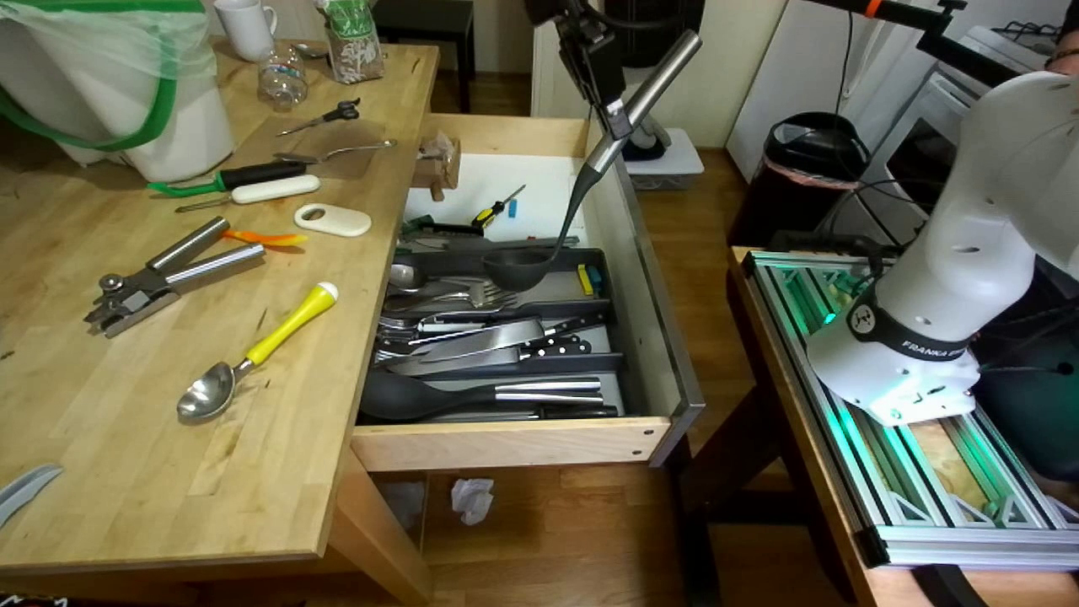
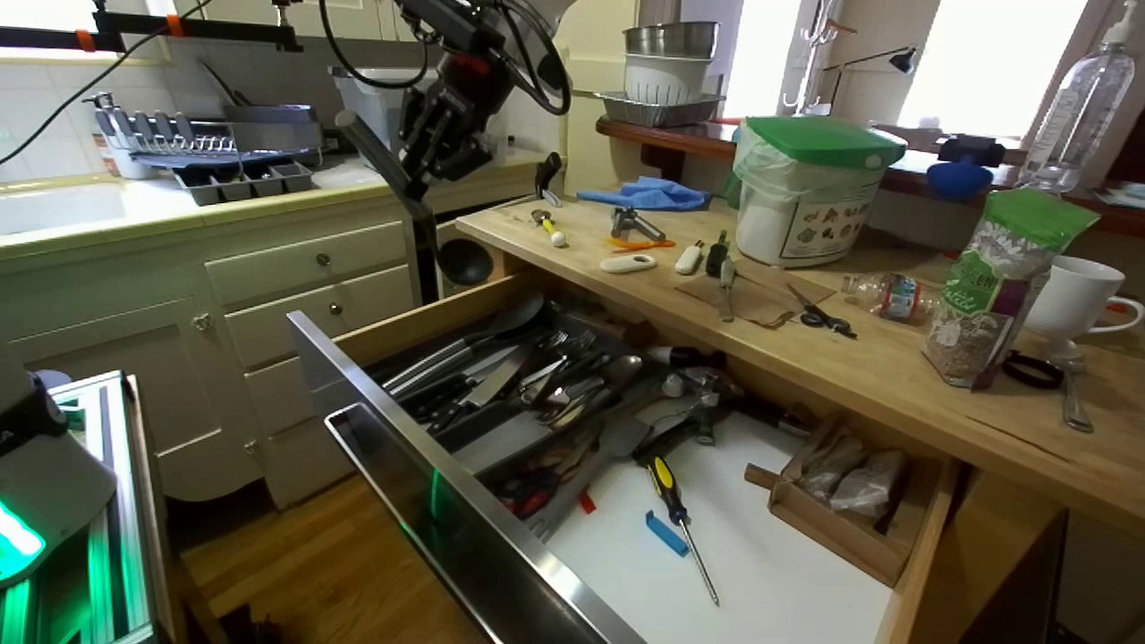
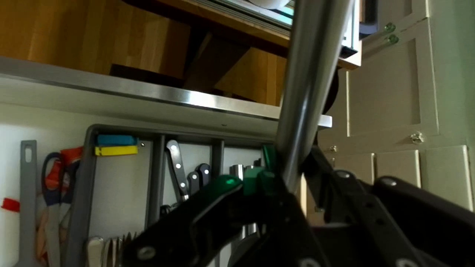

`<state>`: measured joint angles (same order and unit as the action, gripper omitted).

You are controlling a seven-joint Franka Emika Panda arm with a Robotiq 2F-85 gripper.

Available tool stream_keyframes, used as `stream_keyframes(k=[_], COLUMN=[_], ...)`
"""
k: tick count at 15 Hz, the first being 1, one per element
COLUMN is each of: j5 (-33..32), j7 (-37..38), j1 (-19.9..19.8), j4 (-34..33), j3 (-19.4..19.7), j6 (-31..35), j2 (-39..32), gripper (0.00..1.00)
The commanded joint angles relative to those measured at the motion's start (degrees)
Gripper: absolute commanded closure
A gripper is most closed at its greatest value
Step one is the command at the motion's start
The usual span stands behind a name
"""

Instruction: Put the serving spoon in the drawer

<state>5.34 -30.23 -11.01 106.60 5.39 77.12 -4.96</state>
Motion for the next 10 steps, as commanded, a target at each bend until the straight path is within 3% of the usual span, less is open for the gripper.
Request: stream_keyframes(k=[1,7,8,10], j5=[-3.2,-4.7,-3.3,-3.7], j7=[-0.5,-6.6,-4.8,-5.7], j1=[0.7,2.1,1.7,2.2], j4=[8.3,19.2,15.0,17.1], j3=[1.1,0.5,1.1,0.9], j6=[7.9,28.0,22.9,26.4], j2=[3.7,5.5,2.9,3.1], gripper=[0.94,0.94,0.77,0.77])
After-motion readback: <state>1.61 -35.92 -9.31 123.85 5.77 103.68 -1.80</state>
